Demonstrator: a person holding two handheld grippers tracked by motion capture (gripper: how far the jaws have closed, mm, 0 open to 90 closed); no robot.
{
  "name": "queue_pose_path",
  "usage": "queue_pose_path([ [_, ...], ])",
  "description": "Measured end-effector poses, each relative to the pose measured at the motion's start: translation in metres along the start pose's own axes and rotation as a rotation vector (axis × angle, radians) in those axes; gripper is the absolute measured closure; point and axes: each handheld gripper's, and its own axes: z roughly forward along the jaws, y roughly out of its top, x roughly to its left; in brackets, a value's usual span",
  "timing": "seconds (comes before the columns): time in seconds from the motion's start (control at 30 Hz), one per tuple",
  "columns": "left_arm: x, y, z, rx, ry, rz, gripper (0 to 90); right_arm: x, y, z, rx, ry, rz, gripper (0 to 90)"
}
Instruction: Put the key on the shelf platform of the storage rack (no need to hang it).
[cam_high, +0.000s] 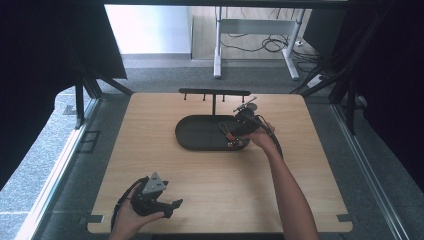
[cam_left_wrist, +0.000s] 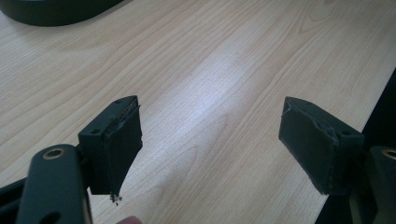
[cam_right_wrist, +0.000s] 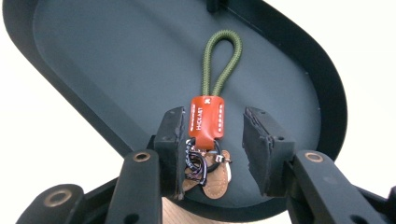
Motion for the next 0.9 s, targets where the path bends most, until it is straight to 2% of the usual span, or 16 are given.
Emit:
queue_pose_path([
  [0.27,0.000,0.000,0.001,0.002,-0.001,0.002,21.9,0.002,-0.003,-0.015,-0.045,0.017,-0.001,55.6],
  [0.5,-0.002,0.001,0.002,0.005,-0.003,0.006,21.8,0.006,-0.010,-0.030,-0.073,0.014,-0.011,54.5],
  [0.9,-0.004,0.001,0.004,0.010,-0.005,0.013,21.8,0.016,-0.044,-0.056,-0.105,0.017,-0.038,51.6],
])
